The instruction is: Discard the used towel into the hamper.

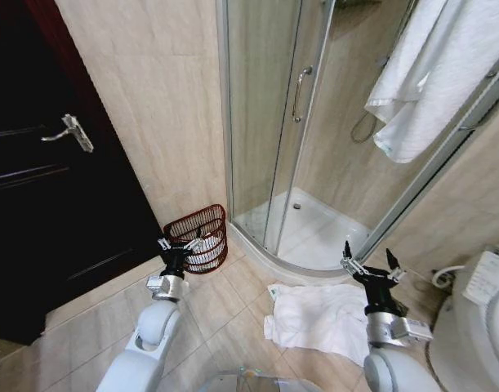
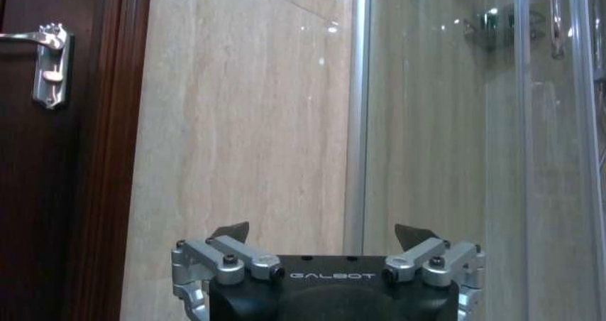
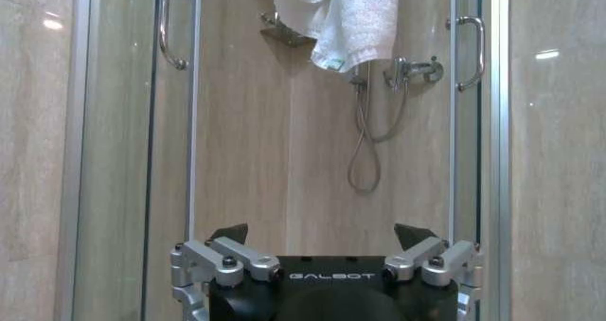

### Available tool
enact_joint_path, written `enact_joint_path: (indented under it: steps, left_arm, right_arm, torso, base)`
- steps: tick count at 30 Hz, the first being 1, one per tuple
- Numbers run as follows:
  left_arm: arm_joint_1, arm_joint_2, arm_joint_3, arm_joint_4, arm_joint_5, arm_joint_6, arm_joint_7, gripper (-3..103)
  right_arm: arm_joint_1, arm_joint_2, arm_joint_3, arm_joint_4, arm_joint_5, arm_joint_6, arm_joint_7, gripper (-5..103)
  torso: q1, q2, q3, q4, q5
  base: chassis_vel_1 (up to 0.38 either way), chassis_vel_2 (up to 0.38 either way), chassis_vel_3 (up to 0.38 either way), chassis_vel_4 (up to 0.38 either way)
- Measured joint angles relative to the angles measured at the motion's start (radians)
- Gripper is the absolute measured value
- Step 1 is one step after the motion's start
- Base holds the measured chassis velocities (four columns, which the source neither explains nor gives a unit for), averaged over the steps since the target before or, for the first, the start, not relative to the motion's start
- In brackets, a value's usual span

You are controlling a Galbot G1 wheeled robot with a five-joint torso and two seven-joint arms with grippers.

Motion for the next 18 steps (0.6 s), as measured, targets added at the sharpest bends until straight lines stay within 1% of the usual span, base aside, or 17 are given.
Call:
enact_joint_path:
  steps: [9,11,18]
  left_arm:
    - [-0.004,0.012,-0.001,0.003,-0.007,-0.001,0.0,100]
    - [-0.006,0.018,-0.004,0.001,-0.019,-0.001,0.002,100]
    - [-0.009,0.022,-0.006,-0.001,-0.03,0.0,0.0,100]
  right_arm:
    - [-0.002,0.0,0.002,-0.002,-0.003,0.0,0.001,100]
    - [-0.002,0.0,0.003,-0.002,-0.003,0.0,0.002,100]
    - [0.001,0.0,0.002,-0.004,-0.004,-0.001,0.002,100]
  torso:
    - [0.0,0.0,0.0,-0.0001,-0.0001]
    - [0.0,0.0,0.0,0.0,-0.0001]
    - [-0.005,-0.011,-0.006,0.0,0.0]
  base:
    - [0.0,0.0,0.0,0.0]
    - [0.0,0.0,0.0,0.0]
    - [0.0,0.0,0.0,0.0]
